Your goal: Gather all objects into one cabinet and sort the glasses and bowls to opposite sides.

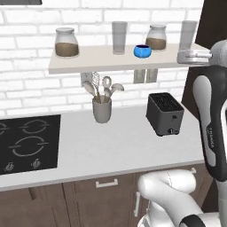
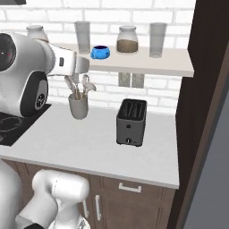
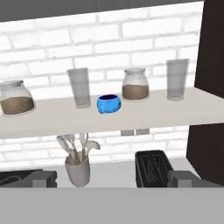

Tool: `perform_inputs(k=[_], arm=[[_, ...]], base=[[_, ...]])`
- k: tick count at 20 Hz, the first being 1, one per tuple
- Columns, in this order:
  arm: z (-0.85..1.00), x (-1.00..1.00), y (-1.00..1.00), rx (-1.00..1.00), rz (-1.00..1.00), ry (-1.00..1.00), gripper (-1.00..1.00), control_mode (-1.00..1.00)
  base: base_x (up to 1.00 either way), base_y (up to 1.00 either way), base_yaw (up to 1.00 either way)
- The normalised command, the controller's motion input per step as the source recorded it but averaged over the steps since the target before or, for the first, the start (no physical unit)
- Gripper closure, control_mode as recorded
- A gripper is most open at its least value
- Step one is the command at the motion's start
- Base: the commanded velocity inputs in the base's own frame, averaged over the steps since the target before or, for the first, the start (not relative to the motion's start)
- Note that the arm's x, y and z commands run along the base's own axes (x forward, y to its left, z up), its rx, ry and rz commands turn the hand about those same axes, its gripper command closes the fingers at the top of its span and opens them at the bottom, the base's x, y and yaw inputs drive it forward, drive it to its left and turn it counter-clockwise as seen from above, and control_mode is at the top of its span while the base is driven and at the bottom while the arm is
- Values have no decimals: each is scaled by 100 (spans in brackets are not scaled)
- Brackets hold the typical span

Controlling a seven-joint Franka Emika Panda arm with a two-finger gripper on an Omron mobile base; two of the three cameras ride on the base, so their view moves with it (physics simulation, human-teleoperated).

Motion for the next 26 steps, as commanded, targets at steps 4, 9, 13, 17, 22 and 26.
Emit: perform_inputs(k=[4, 9, 13, 17, 22, 26], arm=[[41, 47, 48, -12, -4, 1, -100, -100], [-19, 49, 15, 0, 4, 5, -100, -100], [-22, 68, 4, -8, -1, 0, -100, -100], [-17, 47, 35, -23, -9, 0, -100, -100], [-35, 19, 26, 3, -1, 0, -100, -100], [-14, 53, -4, 19, -6, -4, -100, -100]], base=[[0, 0, 0], [0, 0, 0], [0, 0, 0], [0, 0, 0], [0, 0, 0], [0, 0, 0]])
